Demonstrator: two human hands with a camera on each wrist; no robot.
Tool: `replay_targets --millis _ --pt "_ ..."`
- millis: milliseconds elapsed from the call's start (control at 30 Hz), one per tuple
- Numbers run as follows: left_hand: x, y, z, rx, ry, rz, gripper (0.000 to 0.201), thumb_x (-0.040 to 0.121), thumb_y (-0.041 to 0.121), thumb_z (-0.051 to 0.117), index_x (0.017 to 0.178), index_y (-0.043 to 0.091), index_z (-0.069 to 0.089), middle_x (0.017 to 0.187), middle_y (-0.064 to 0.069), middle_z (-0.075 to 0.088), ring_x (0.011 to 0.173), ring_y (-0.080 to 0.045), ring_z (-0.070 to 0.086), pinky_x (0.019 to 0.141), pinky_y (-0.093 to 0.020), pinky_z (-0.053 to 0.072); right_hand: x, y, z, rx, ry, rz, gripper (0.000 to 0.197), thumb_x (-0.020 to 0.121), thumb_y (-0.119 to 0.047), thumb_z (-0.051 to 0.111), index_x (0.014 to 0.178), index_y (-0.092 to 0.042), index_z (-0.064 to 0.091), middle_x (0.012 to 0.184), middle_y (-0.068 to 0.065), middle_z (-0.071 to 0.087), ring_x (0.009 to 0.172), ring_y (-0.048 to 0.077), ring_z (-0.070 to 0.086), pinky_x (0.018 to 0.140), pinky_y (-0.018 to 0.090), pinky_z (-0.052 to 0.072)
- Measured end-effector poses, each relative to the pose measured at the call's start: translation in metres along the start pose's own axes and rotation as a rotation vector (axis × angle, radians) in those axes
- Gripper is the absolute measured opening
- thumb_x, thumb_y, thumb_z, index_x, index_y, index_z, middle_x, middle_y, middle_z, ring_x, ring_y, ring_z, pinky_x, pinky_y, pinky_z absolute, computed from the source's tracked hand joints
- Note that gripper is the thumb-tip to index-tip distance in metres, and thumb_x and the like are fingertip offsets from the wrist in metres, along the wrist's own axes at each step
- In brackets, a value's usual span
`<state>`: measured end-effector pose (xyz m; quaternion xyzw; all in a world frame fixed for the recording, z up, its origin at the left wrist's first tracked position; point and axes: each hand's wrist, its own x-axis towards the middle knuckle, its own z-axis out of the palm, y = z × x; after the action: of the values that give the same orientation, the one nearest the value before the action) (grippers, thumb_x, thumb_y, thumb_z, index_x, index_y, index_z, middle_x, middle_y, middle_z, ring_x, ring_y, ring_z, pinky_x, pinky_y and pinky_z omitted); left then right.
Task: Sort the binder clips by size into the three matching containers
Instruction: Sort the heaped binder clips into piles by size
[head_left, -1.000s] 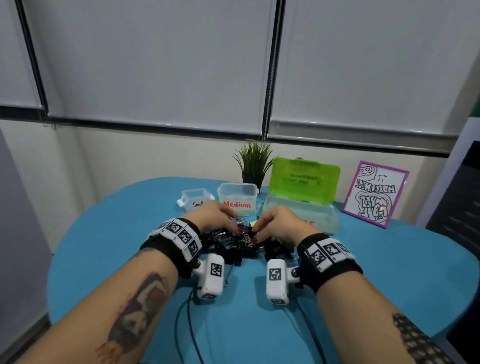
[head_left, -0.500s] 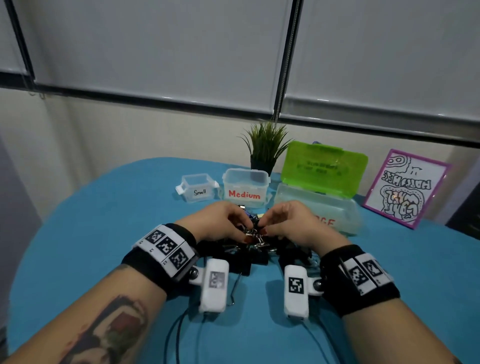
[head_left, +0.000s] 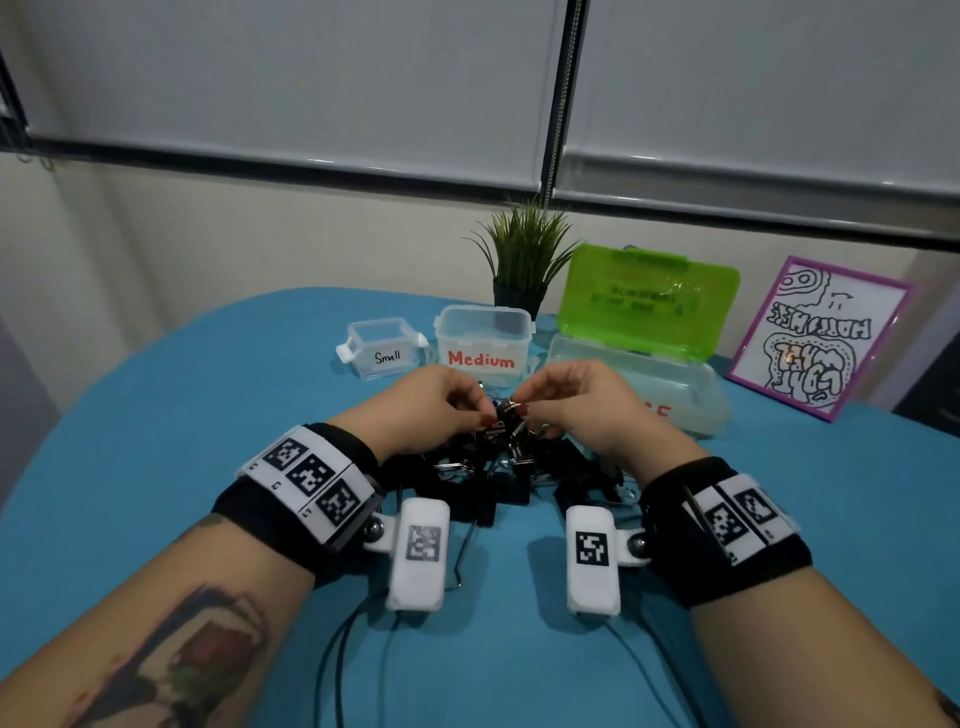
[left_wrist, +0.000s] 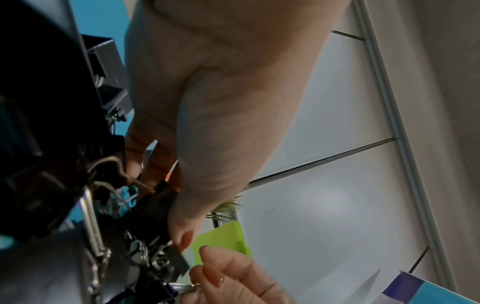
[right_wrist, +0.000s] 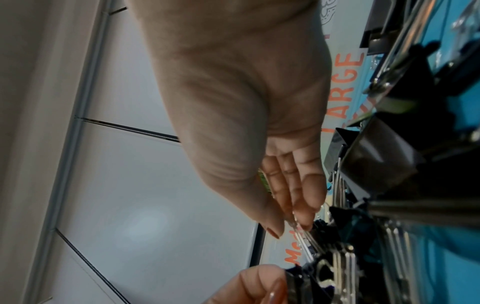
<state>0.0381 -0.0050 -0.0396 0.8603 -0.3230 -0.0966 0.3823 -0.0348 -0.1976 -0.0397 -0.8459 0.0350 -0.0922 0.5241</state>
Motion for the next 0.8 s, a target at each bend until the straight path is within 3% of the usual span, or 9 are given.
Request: replay_targets --millis 133,233,333,467,533,633,733,800 --pt "0.001 0.002 0.001 -0.142 0.127 -0.034 0.009 0.095 0.021 0.065 0.098 0.019 0.074 0.097 0.0 0.076 0.087 -0.017 0.069 0.082 -0.03 0.054 -0.006 -0.004 -0.008 -0.061 -0.092 -0.042 0.018 0.071 0.006 0.084 0.075 -0.01 0.075 0.071 0.009 0.071 0.064 0.018 0.062 0.065 0.029 0.053" --pt "0.005 0.001 0.0 -0.179 0.231 -0.108 0.019 0.102 0.024 0.053 0.102 0.021 0.072 0.09 -0.003 0.072 0.068 -0.017 0.056 0.064 -0.028 0.047 -0.009 -0.007 -0.013 -0.241 -0.176 -0.029 0.017 0.065 -0.006 0.092 0.072 -0.008 0.077 0.062 0.004 0.067 0.056 0.013 0.056 0.056 0.023 0.046" --pt "0.009 -0.002 -0.002 -0.269 0.275 -0.199 0.03 0.105 0.026 0.043 0.11 0.016 0.071 0.072 -0.002 0.06 0.061 -0.017 0.046 0.062 -0.031 0.04 -0.01 -0.005 -0.013 -0.327 -0.236 0.036 0.025 0.062 -0.016 0.095 0.083 -0.015 0.08 0.067 -0.001 0.065 0.06 0.012 0.055 0.06 0.024 0.043" --pt "0.007 0.0 -0.003 -0.398 0.304 -0.24 0.038 0.104 0.035 0.042 0.082 0.018 0.068 0.062 -0.001 0.05 0.053 -0.016 0.037 0.054 -0.029 0.031 -0.01 -0.005 -0.009 -0.377 -0.278 0.057 0.023 0.069 -0.023 0.091 0.09 -0.022 0.081 0.072 -0.002 0.064 0.066 0.012 0.056 0.064 0.027 0.045" --pt "0.004 0.003 -0.004 -0.387 0.302 -0.245 0.041 0.102 0.047 0.043 0.08 0.019 0.064 0.067 -0.003 0.049 0.058 -0.018 0.041 0.057 -0.03 0.035 -0.011 -0.006 -0.008 -0.435 -0.3 0.059 0.016 0.075 -0.022 0.087 0.09 -0.022 0.08 0.074 -0.001 0.064 0.07 0.013 0.056 0.065 0.028 0.045" --pt "0.002 0.004 -0.005 -0.434 0.255 -0.251 0.054 0.092 0.067 0.046 0.096 0.017 0.067 0.072 -0.003 0.053 0.063 -0.018 0.048 0.06 -0.029 0.043 -0.011 -0.005 -0.007 -0.469 -0.301 0.056 0.01 0.082 -0.018 0.082 0.09 -0.02 0.077 0.077 -0.002 0.064 0.072 0.013 0.057 0.067 0.029 0.046" --pt "0.001 0.003 -0.002 -0.551 0.169 -0.222 0.051 0.088 0.065 0.057 0.102 0.017 0.067 0.062 0.0 0.048 0.05 -0.013 0.044 0.049 -0.024 0.04 -0.007 -0.001 -0.006 -0.445 -0.237 0.06 0.005 0.085 -0.018 0.079 0.087 -0.019 0.075 0.075 -0.003 0.065 0.067 0.013 0.056 0.064 0.027 0.045" --pt "0.001 0.004 -0.001 -0.623 0.131 -0.204 0.05 0.087 0.058 0.063 0.103 0.01 0.065 0.059 0.001 0.049 0.044 -0.009 0.045 0.043 -0.019 0.043 -0.004 0.002 -0.006 -0.401 -0.192 0.057 0.006 0.084 -0.019 0.08 0.085 -0.018 0.074 0.073 -0.001 0.066 0.066 0.014 0.056 0.065 0.029 0.046"
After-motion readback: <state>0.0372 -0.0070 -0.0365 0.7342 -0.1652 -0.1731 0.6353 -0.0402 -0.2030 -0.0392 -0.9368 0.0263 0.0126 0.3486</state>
